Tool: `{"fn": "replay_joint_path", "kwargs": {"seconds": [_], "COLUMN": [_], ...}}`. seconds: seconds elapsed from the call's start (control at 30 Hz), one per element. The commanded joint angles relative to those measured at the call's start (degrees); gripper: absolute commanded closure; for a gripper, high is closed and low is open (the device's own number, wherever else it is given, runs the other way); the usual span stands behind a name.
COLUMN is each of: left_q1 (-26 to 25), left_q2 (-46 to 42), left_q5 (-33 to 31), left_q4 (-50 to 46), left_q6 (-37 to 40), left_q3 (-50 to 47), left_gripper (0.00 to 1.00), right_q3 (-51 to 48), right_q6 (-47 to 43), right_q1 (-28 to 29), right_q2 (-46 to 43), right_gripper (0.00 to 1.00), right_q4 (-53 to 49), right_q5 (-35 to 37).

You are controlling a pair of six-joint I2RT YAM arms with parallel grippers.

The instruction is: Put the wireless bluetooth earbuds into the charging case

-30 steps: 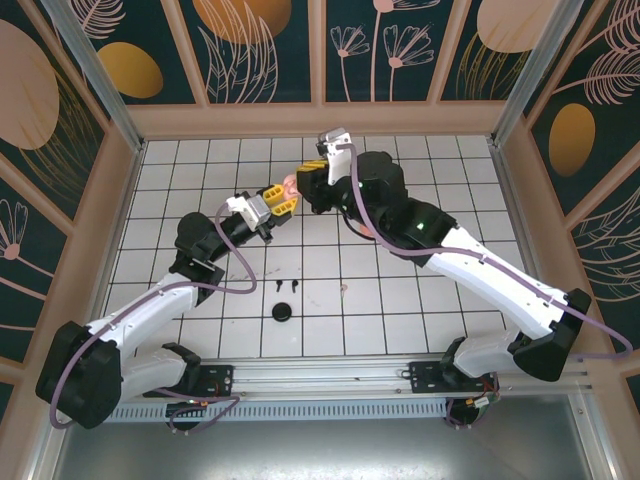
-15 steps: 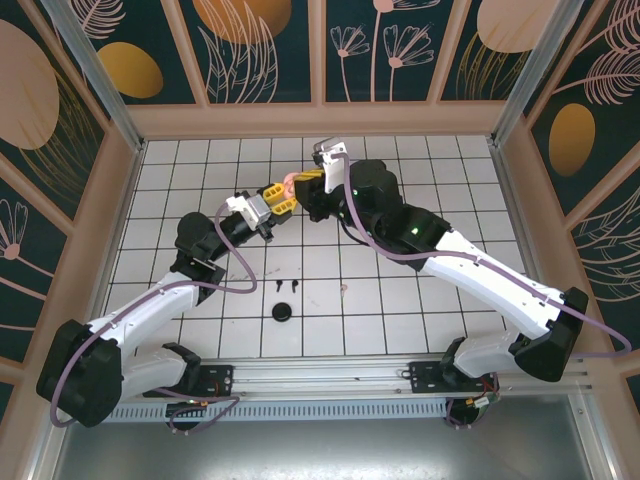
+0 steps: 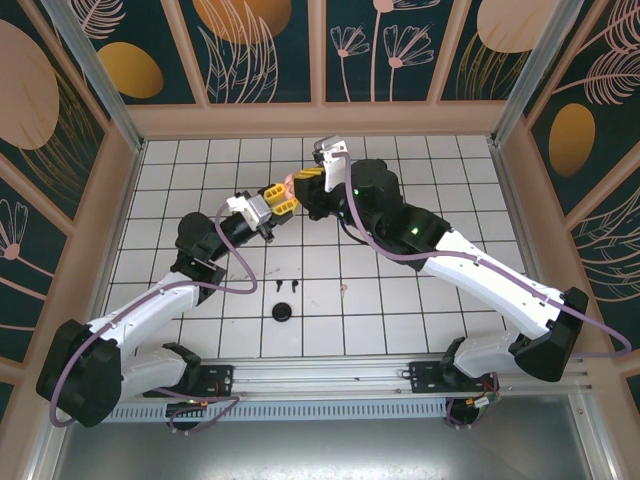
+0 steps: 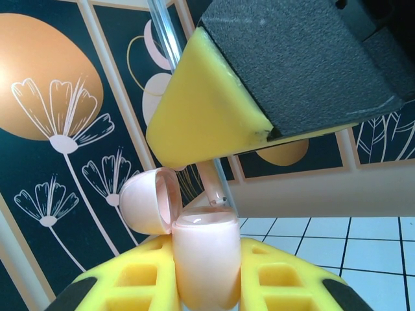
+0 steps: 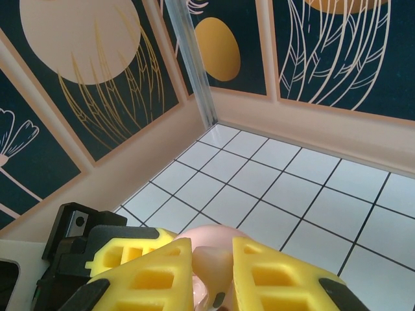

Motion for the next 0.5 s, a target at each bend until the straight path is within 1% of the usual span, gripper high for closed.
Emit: {"fn": "replay_joint_path", "kwargs": {"seconds": [0.0, 0.2, 0.47], "left_q1": [-0.4, -0.4, -0.4], "left_q2": [0.0, 0.0, 0.3], "left_q5": [0.6, 0.7, 0.8], "left_q4": [2.1, 2.1, 2.0], "left_q6": [-0.8, -1.3, -2.1], "left_q3": [1.9, 2.2, 2.8], "left_gripper": [1.0, 1.0, 1.0], "right_q3": [-1.3, -3.2, -3.3], "right_q6": [0.9, 1.8, 0.8], "right_q1": [0.4, 0.4, 0.5], "right_q2": [-0.7, -1.1, -0.2], "right_gripper": [0.83, 0.83, 0.83], "right_q4": [0.8, 0.6, 0.7], "right_q5": [-0.9, -0.9, -3.4]}}
